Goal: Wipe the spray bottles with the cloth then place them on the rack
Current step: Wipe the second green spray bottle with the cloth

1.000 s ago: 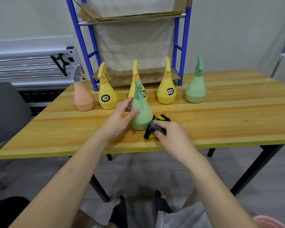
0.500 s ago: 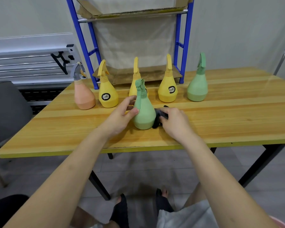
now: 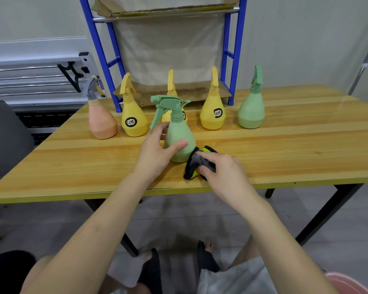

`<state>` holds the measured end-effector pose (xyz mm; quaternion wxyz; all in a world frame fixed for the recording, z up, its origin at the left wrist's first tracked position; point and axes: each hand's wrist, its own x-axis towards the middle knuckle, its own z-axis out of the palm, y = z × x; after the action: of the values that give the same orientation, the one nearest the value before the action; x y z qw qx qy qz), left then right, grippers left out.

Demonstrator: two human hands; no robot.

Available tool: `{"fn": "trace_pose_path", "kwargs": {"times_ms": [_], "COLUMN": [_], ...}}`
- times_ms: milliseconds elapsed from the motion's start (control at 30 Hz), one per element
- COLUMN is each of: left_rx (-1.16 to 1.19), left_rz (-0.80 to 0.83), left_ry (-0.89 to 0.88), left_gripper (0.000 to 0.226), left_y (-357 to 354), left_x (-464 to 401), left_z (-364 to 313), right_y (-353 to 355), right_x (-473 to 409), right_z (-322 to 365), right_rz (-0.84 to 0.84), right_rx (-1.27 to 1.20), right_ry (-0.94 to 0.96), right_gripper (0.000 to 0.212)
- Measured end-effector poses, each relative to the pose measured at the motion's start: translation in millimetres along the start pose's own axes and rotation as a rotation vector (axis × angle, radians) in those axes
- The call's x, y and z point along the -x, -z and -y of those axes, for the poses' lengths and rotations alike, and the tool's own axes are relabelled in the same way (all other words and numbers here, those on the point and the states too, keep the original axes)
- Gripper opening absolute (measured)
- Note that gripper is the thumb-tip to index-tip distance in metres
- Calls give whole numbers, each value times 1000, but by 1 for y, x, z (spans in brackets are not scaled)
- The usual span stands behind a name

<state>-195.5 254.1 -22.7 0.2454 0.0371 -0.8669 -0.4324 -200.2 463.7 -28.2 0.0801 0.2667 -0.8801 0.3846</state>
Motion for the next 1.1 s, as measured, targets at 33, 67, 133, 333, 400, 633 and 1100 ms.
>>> {"fn": "trace_pose_path", "kwargs": {"times_ms": [33,67,133,333,400,633,1100], "left_rx": [-24,-45,-59,24,26,-89,-287], "left_rz": [-12,-13,18,263,301,191,152], "left_ry": [15,18,-11,5,21,-24,-19], "left_gripper": [86,86,78,64,62,52,81], "left_y": [-1,-2,0,24,29,29,15], "left_x": [-1,-3,-4,-3,-2,3,1], "left_z": [-1,-3,-6,-8,-6,-8,-17], "right_y": [-1,-3,-4,-6,-7,-2,0], "right_x": [-2,-5,-13,-44,-53,-57,-33], "right_z": [-2,-3,-7,-15,-16,-15,-9], "right_rz": [2,1,-7,-47,-60,-149,-100], "right_rx": [13,26,23,29,17,-165,-201], "right_ry": [6,10,-1,-62,-83,-144,-41], "right_gripper": [26,24,23,22,25,27,21]}}
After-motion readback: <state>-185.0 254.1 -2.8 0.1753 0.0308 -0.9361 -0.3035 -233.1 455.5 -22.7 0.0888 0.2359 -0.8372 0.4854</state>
